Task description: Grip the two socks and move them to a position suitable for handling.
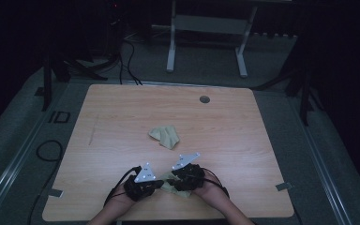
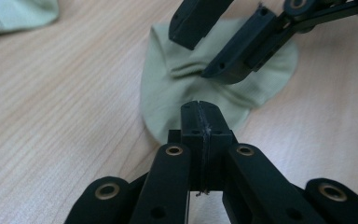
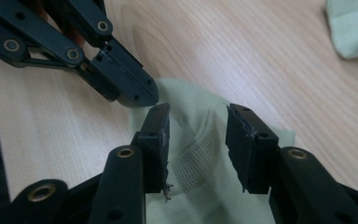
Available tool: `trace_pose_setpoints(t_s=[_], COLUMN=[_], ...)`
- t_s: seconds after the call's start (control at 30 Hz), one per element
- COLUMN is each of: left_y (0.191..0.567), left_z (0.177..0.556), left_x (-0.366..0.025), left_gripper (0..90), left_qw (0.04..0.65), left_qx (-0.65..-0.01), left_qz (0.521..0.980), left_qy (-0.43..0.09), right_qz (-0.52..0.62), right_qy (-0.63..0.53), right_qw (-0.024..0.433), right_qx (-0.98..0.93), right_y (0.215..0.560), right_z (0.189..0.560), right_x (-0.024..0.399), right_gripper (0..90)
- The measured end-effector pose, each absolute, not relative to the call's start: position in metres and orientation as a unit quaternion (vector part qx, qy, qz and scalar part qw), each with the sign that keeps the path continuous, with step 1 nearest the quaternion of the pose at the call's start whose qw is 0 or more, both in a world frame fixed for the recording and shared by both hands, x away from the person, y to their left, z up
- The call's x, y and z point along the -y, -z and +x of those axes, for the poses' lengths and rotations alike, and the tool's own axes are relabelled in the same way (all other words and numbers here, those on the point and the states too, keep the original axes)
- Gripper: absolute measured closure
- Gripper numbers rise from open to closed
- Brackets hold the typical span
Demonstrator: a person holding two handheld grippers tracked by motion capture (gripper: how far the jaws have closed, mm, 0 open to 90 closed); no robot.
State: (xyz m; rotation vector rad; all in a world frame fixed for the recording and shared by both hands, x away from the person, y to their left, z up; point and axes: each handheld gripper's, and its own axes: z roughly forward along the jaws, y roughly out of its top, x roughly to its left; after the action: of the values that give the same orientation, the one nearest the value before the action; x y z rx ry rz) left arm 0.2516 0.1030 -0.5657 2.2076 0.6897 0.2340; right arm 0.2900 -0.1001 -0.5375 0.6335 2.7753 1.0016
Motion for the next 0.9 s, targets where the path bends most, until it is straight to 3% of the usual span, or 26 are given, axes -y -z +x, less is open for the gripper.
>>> trace_pose_setpoints(t_s=[0.17,0.2,0.27,0.53,0.9], left_y=[0.57,0.57,0.571,0.571,0.57], left_z=[0.255,0.255,0.255,0.256,0.262], left_x=[-0.102,-0.102,-0.102,-0.102,-0.101], left_gripper=[89.3,89.3,89.3,89.4,89.3], left_qw=[0.387,0.387,0.388,0.388,0.386], left_qx=[-0.273,-0.271,-0.267,-0.256,-0.241], left_qz=[0.876,0.877,0.877,0.88,0.886], left_qy=[-0.088,-0.088,-0.09,-0.094,-0.089], right_qz=[0.203,0.2,0.202,0.214,0.279], right_qy=[-0.306,-0.301,-0.305,-0.327,-0.35], right_qw=[0.062,0.063,0.058,0.071,0.093], right_qx=[-0.928,-0.93,-0.929,-0.918,-0.889], right_y=[0.545,0.546,0.543,0.526,0.505], right_z=[0.289,0.287,0.286,0.282,0.286], right_x=[0.099,0.1,0.103,0.118,0.176], right_gripper=[72.4,78.7,81.1,82.5,82.2])
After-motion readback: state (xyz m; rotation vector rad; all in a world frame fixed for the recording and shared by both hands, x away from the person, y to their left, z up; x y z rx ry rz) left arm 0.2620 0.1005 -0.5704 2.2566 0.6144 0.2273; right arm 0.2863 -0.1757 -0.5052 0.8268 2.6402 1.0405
